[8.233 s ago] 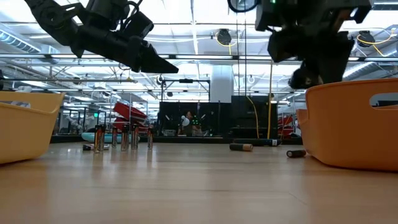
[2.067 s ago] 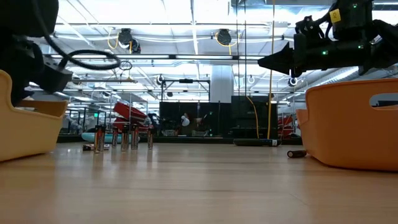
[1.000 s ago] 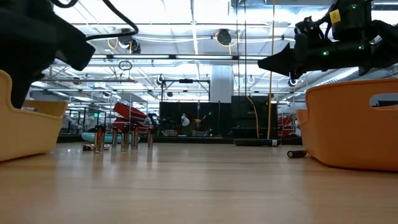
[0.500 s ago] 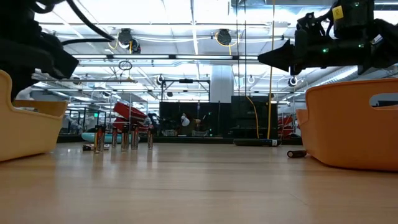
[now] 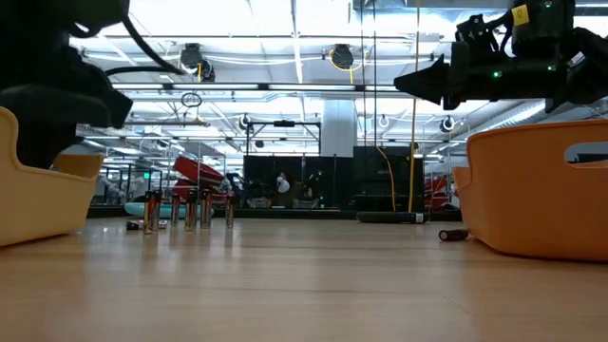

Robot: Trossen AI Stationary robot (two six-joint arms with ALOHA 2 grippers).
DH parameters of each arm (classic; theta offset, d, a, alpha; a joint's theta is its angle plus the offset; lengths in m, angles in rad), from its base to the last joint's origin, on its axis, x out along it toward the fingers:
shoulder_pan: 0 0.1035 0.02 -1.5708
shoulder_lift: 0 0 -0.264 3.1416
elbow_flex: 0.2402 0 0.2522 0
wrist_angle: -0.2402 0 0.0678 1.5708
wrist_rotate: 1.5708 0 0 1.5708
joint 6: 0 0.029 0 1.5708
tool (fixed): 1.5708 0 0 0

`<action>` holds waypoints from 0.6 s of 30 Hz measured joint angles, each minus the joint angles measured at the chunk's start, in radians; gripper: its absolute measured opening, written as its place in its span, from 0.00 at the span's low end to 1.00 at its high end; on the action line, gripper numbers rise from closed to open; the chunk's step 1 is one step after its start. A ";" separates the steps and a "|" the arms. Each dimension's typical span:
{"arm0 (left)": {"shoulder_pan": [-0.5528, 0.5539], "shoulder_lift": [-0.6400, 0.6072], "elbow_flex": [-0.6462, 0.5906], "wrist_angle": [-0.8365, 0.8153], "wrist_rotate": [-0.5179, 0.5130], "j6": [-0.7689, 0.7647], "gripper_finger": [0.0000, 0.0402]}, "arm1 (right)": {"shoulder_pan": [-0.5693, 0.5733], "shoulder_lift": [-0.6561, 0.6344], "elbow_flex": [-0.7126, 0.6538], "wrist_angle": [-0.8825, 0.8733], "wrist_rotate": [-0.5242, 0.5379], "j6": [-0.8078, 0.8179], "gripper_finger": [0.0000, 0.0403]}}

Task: Sort batteries
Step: Put the brown battery into the orange bin

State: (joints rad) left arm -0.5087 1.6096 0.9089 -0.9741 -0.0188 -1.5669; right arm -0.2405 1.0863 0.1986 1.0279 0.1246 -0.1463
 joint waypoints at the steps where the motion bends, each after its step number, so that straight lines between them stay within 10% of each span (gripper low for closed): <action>1: 0.000 0.007 0.000 0.000 0.000 0.001 0.46 | 0.000 0.000 0.000 0.000 0.000 0.001 0.24; 18: -0.016 0.048 -0.082 0.139 0.067 0.158 0.19 | 0.000 0.002 0.000 -0.011 -0.027 0.029 0.24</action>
State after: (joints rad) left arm -0.5247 1.6577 0.8265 -0.8349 0.0483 -1.4093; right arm -0.2405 1.0878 0.1986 1.0164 0.0978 -0.1168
